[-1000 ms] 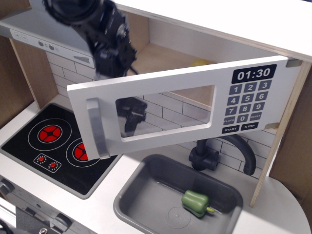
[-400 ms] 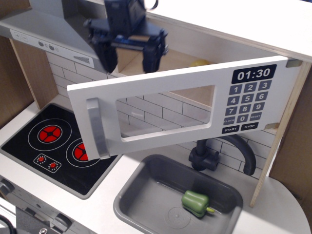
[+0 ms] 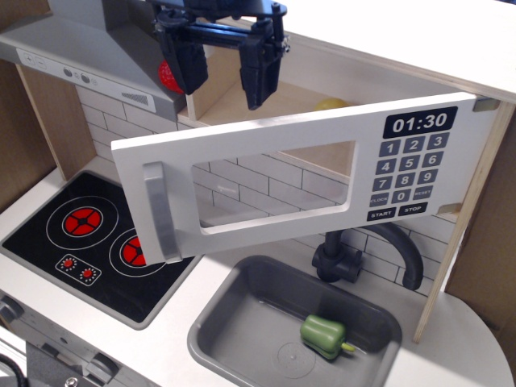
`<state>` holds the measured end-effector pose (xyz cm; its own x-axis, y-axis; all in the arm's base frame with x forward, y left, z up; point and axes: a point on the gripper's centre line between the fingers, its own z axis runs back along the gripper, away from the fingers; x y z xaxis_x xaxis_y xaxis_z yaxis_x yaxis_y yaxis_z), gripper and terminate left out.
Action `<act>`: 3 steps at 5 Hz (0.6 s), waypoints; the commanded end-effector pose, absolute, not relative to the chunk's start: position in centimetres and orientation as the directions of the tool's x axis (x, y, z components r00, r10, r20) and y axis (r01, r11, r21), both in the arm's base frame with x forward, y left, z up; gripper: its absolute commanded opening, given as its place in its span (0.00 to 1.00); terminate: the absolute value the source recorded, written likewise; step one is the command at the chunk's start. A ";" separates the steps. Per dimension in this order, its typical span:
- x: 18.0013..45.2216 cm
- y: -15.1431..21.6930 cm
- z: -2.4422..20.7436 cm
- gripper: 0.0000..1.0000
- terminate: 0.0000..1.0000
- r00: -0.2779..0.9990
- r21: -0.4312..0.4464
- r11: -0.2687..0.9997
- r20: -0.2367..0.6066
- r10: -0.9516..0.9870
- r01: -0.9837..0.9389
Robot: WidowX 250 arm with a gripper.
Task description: Close microwave
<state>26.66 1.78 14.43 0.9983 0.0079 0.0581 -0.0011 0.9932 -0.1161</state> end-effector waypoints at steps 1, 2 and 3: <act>25.1 1.7 16.4 1.00 0.00 0.987 -0.186 0.973 0.104 -0.119 0.136; 24.5 1.5 15.6 1.00 0.00 0.987 -0.157 0.976 0.080 -0.141 0.152; 24.5 1.8 14.4 1.00 0.00 0.986 -0.091 0.987 0.113 -0.125 0.136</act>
